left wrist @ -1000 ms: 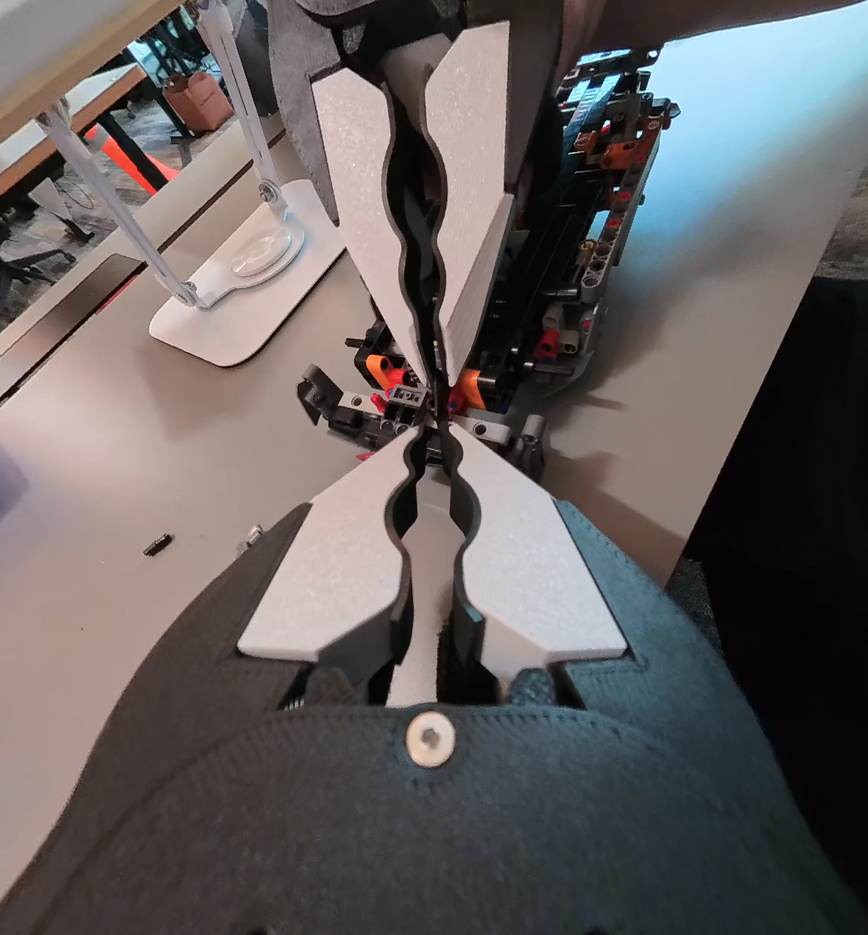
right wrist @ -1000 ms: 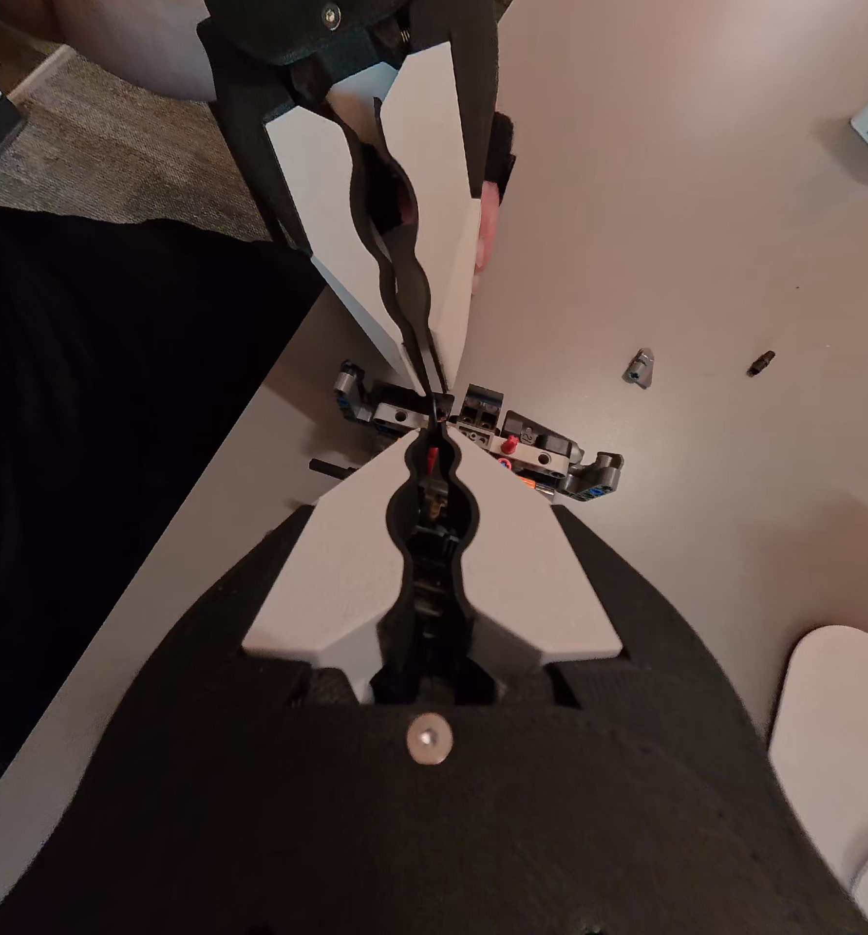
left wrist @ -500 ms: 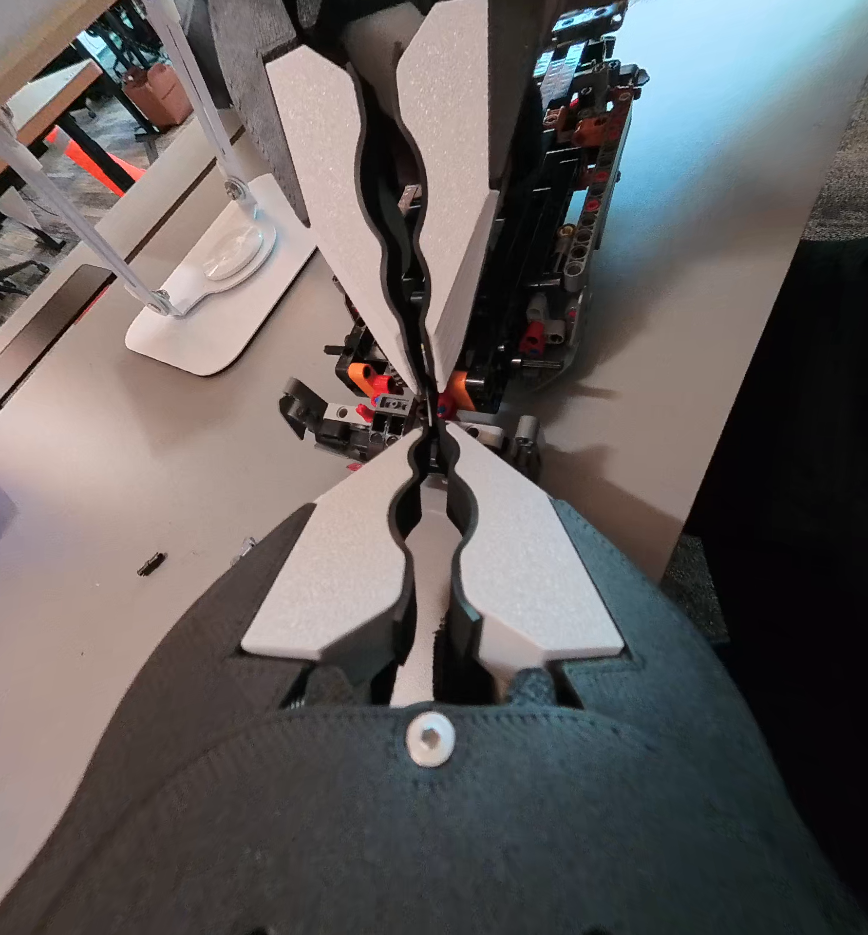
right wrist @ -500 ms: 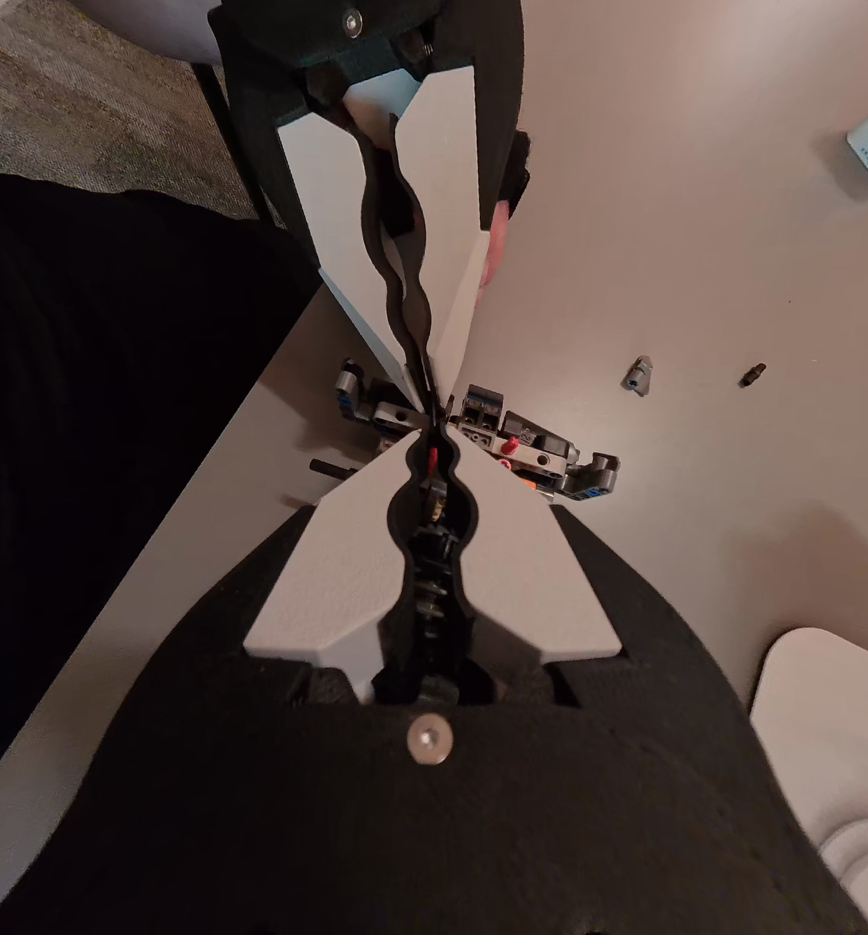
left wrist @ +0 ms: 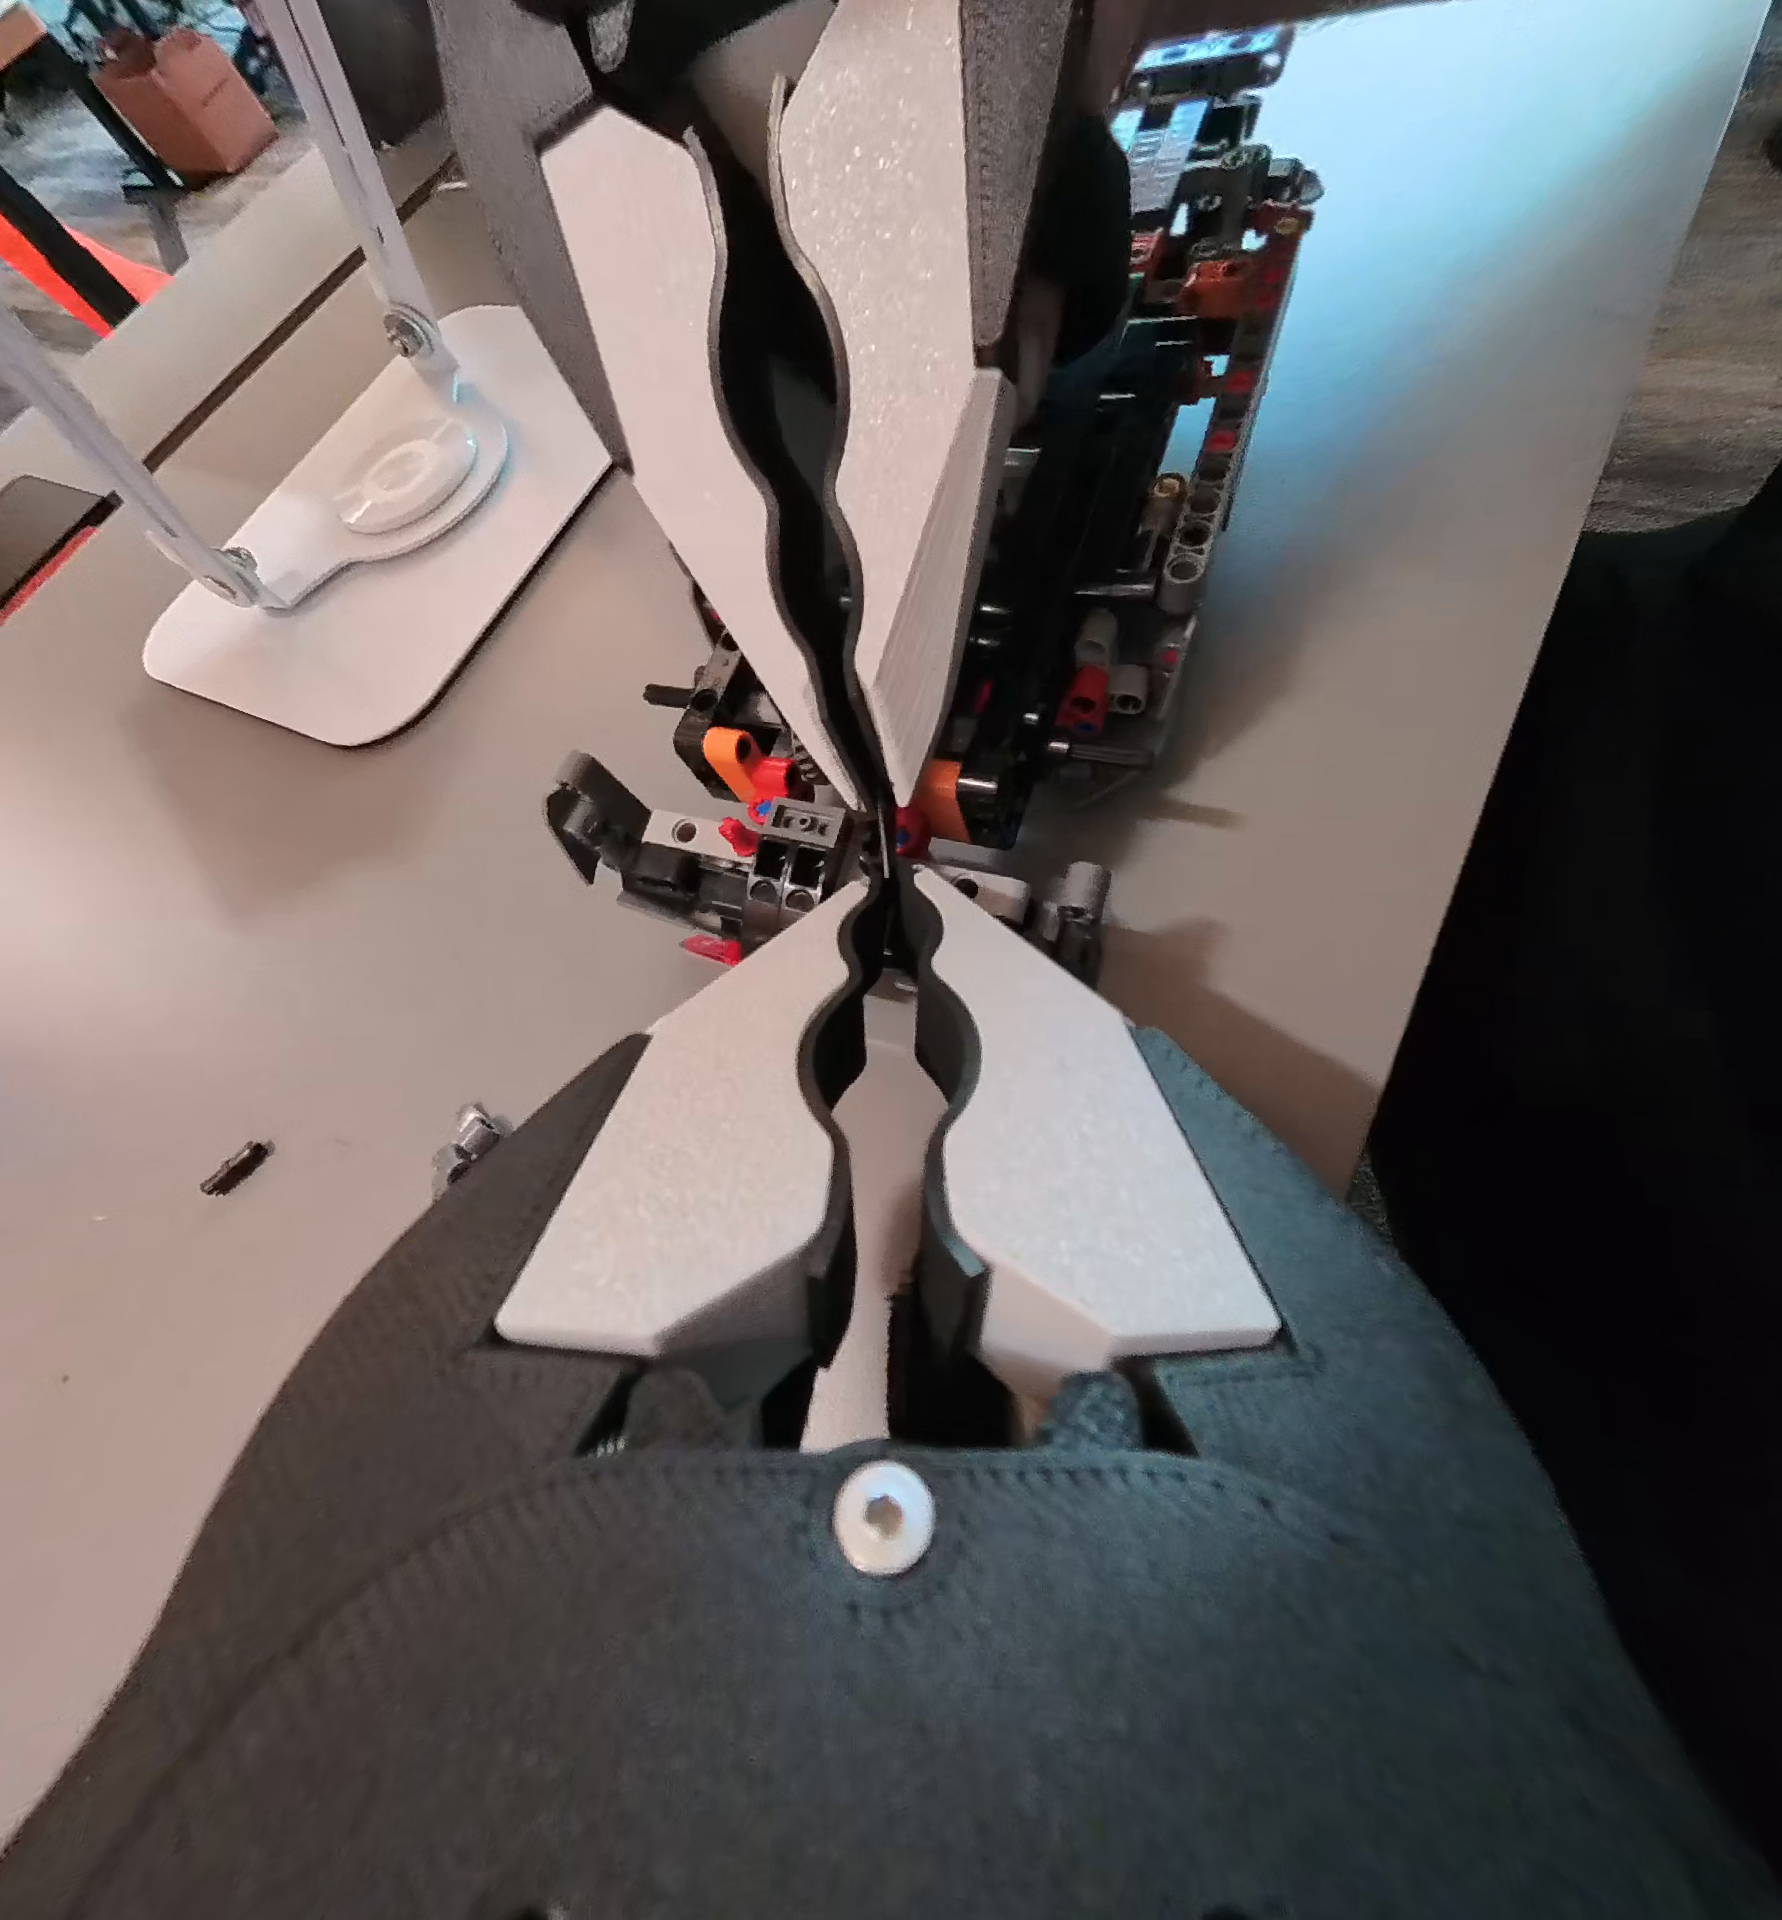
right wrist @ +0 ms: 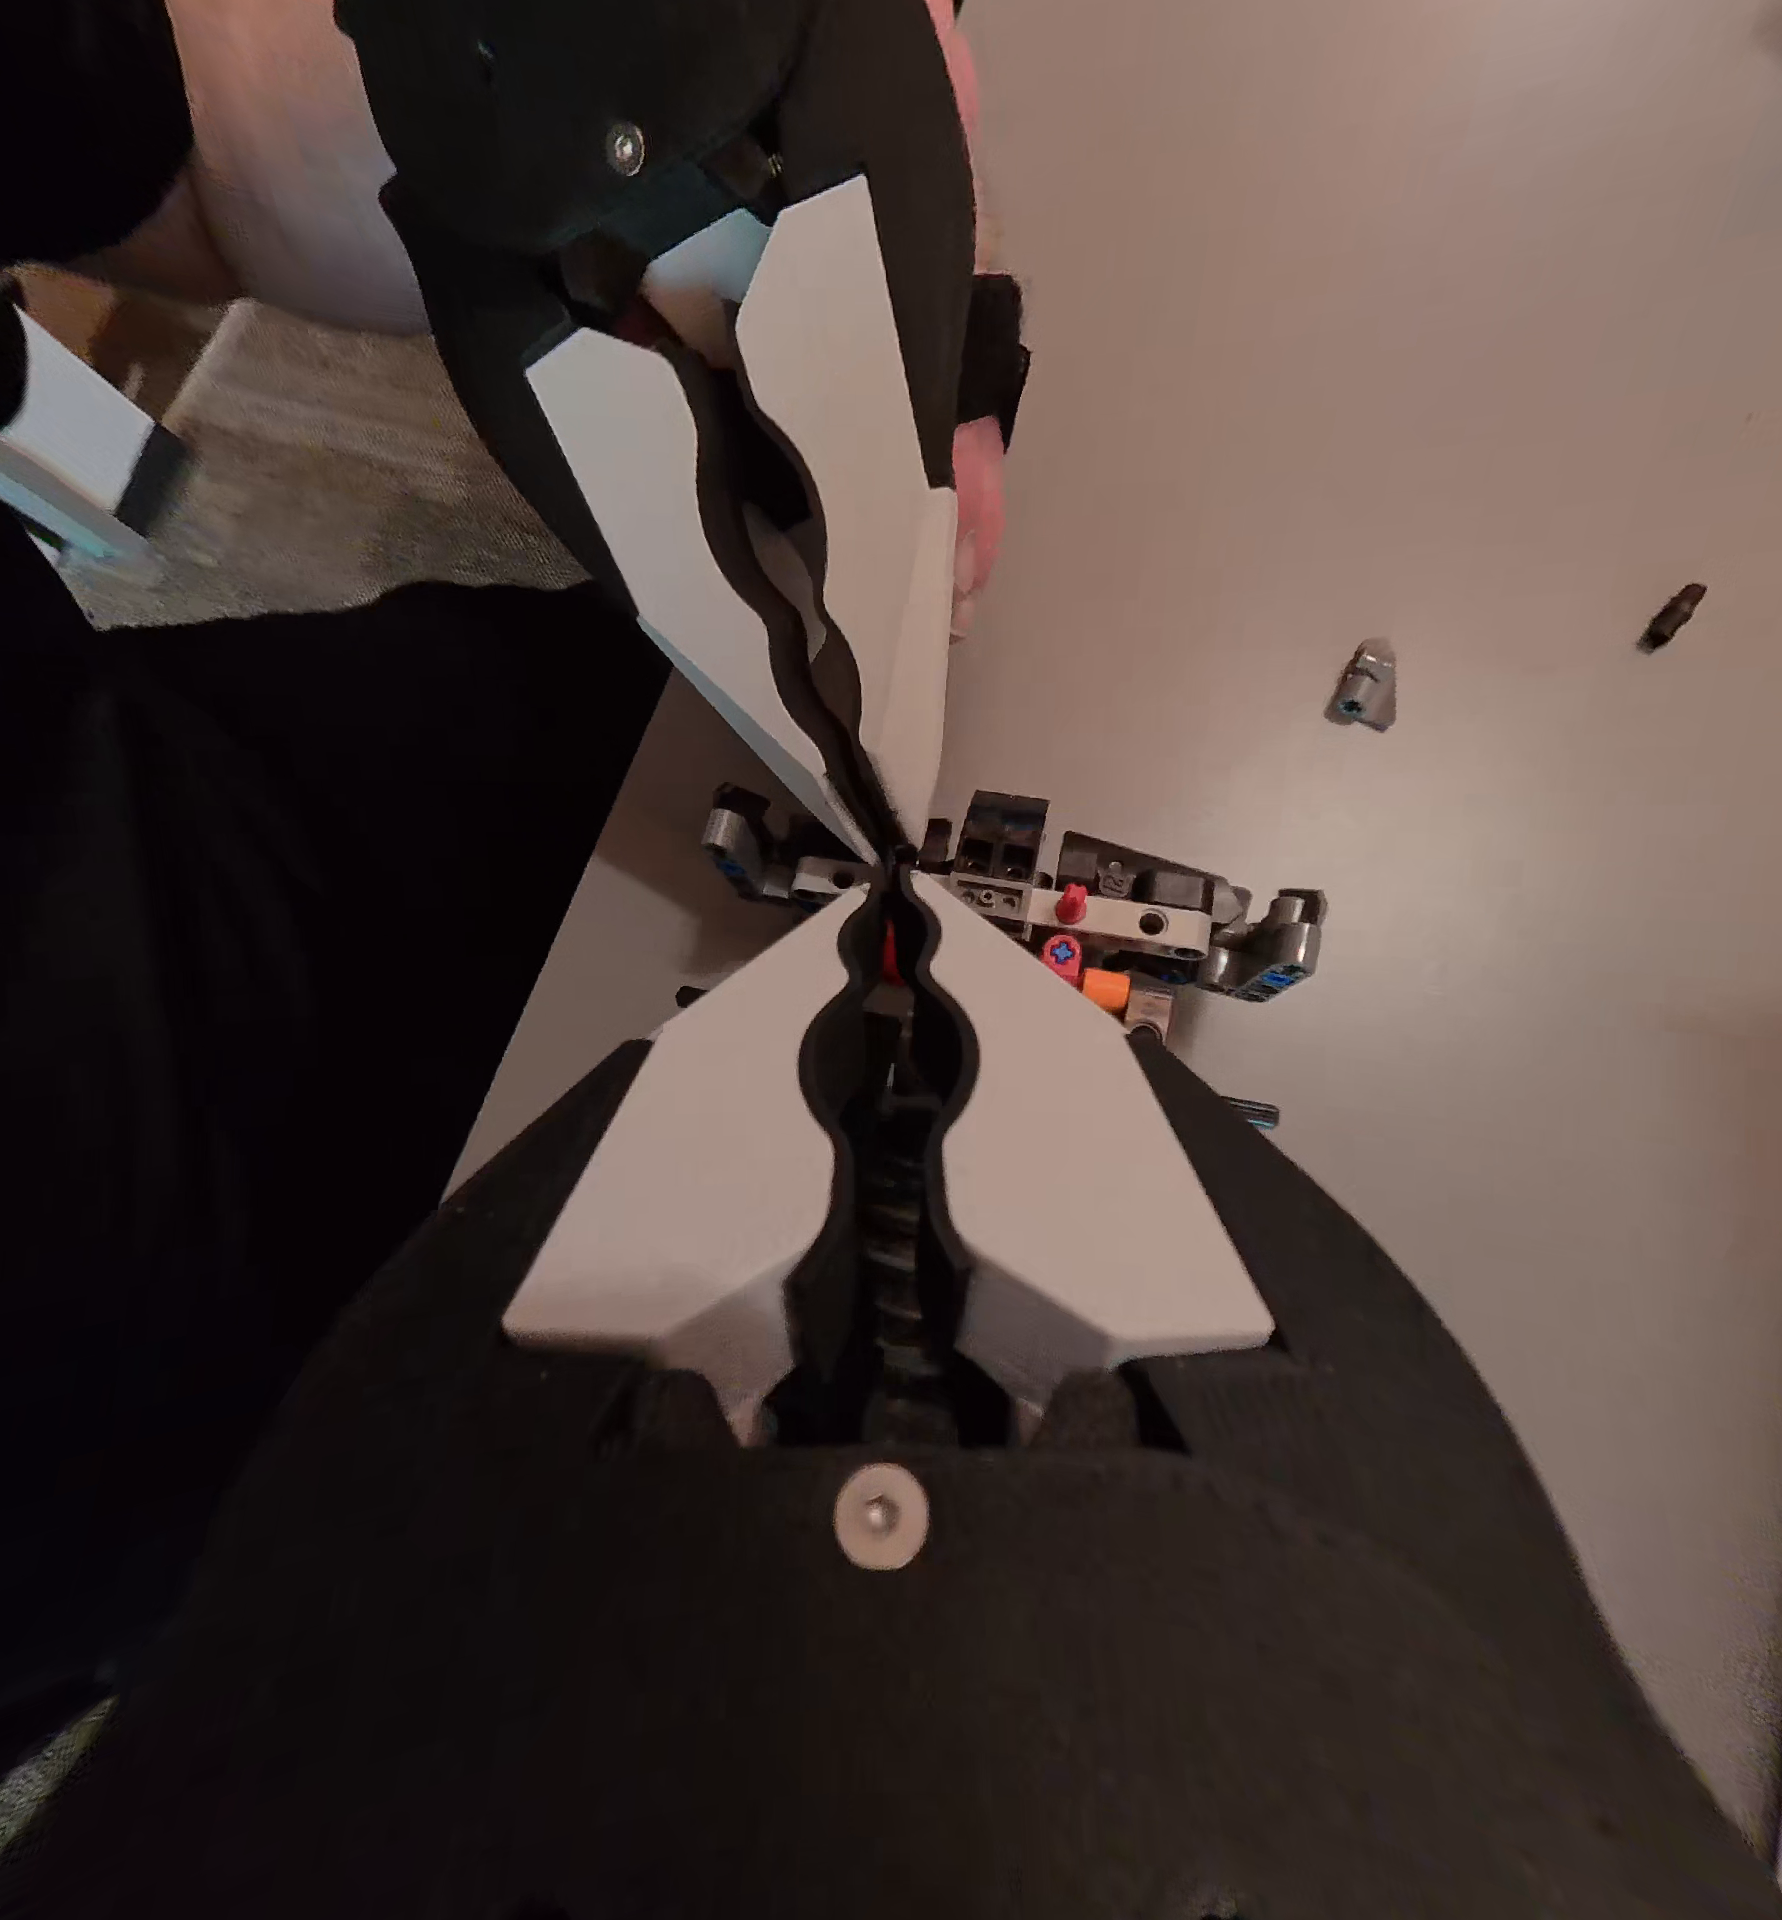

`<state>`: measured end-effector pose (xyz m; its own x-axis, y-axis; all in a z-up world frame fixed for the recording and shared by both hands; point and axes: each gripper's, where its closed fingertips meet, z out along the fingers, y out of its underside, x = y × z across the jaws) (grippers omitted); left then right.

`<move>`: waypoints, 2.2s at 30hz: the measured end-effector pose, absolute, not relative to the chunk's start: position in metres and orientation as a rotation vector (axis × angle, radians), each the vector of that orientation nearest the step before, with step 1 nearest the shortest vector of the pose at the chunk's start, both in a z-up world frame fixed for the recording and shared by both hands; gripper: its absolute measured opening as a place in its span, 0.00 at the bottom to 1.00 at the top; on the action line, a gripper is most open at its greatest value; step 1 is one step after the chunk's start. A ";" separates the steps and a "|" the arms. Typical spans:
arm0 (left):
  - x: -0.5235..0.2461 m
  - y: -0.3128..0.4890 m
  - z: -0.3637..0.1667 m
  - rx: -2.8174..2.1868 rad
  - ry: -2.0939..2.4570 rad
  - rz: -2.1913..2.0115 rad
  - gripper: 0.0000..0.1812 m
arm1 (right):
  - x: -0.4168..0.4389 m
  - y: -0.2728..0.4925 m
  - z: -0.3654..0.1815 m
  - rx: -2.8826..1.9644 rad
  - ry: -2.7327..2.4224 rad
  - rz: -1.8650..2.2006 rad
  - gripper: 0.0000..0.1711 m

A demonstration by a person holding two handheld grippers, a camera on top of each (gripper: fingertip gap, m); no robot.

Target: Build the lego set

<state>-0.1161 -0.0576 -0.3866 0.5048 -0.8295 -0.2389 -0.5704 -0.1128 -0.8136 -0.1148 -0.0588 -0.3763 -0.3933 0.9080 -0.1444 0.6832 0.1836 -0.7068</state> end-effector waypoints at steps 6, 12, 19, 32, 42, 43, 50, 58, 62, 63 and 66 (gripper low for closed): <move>-0.116 -0.055 -0.386 -1.815 1.135 -0.439 0.00 | -0.115 -0.056 -0.376 -1.594 -2.131 1.098 0.00; -0.116 -0.055 -0.385 -1.800 1.115 -0.487 0.00 | -0.115 -0.056 -0.374 -1.586 -2.124 1.131 0.00; -0.115 -0.056 -0.384 -1.791 1.152 -0.507 0.00 | -0.115 -0.057 -0.374 -1.568 -2.129 1.140 0.00; -0.116 -0.056 -0.385 -1.769 1.219 -0.525 0.00 | -0.116 -0.057 -0.374 -1.553 -2.124 1.073 0.00; -0.116 -0.056 -0.382 -1.764 1.162 -0.572 0.00 | -0.117 -0.056 -0.372 -1.584 -2.096 1.148 0.00; -0.116 -0.056 -0.381 -1.767 1.161 -0.581 0.00 | -0.117 -0.056 -0.372 -1.592 -2.091 1.156 0.00; -0.116 -0.054 -0.379 -1.772 1.163 -0.619 0.00 | -0.117 -0.052 -0.369 -1.627 -2.056 1.210 0.03; -0.117 -0.052 -0.379 -1.765 1.163 -0.604 0.00 | -0.117 -0.052 -0.369 -1.593 -2.066 1.171 0.00; -0.117 -0.050 -0.377 -1.751 1.117 -0.588 0.00 | -0.117 -0.050 -0.368 -1.613 -2.048 1.185 0.00; -0.117 -0.051 -0.377 -1.752 1.115 -0.581 0.00 | -0.116 -0.051 -0.368 -1.620 -2.049 1.180 0.00; -0.117 -0.049 -0.379 -1.759 1.096 -0.546 0.00 | -0.117 -0.050 -0.370 -1.644 -2.052 1.136 0.00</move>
